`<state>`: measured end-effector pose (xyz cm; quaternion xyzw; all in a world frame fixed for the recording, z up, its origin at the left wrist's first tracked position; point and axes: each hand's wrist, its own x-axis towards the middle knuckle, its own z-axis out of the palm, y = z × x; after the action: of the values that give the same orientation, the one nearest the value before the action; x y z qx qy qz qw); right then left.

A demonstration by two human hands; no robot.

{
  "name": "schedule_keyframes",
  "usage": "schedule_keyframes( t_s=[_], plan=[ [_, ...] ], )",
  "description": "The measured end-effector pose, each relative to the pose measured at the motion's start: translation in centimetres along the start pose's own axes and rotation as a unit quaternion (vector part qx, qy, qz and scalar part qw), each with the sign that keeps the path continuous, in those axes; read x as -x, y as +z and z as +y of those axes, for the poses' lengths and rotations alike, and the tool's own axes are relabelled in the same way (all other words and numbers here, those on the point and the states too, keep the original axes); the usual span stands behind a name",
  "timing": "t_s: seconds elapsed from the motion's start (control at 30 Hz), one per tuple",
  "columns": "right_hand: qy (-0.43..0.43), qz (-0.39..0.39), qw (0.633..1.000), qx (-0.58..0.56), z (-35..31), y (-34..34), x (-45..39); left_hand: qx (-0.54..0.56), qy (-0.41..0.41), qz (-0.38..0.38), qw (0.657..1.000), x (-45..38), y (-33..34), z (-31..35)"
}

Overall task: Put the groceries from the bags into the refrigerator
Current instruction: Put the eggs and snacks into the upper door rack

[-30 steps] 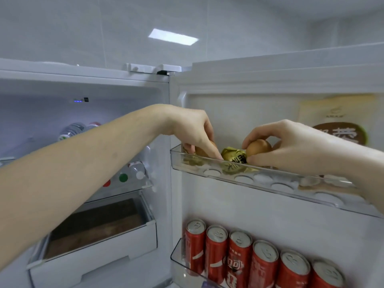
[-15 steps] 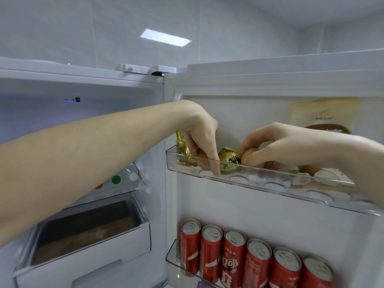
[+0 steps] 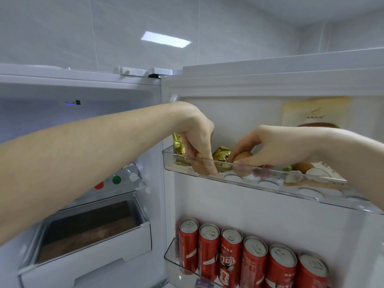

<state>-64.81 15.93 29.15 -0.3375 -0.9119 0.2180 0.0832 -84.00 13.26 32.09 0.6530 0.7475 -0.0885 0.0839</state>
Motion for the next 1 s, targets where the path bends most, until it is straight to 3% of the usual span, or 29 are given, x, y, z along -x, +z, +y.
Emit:
schedule_keyframes(
  t_s=[0.23, 0.77, 0.87, 1.0],
  plan=[
    [0.031, 0.001, 1.000, -0.001, -0.5, 0.5, 0.2, 0.065, -0.004, 0.022, 0.998, 0.6, 0.4, -0.3],
    [0.028, 0.060, 0.997, 0.043, -1.9, 1.3, 0.9, 0.103, -0.006, 0.068, 0.992, 2.5, 0.5, -1.3],
    [0.010, 0.116, 0.992, 0.058, -1.4, 1.5, 0.9, 0.089, 0.004, 0.134, 0.987, 3.2, 0.8, -1.6],
    [-0.072, 0.240, 0.967, 0.046, -0.3, 2.9, 1.8, 0.101, 0.031, 0.299, 0.948, 4.9, 2.5, -2.9]
  ],
)
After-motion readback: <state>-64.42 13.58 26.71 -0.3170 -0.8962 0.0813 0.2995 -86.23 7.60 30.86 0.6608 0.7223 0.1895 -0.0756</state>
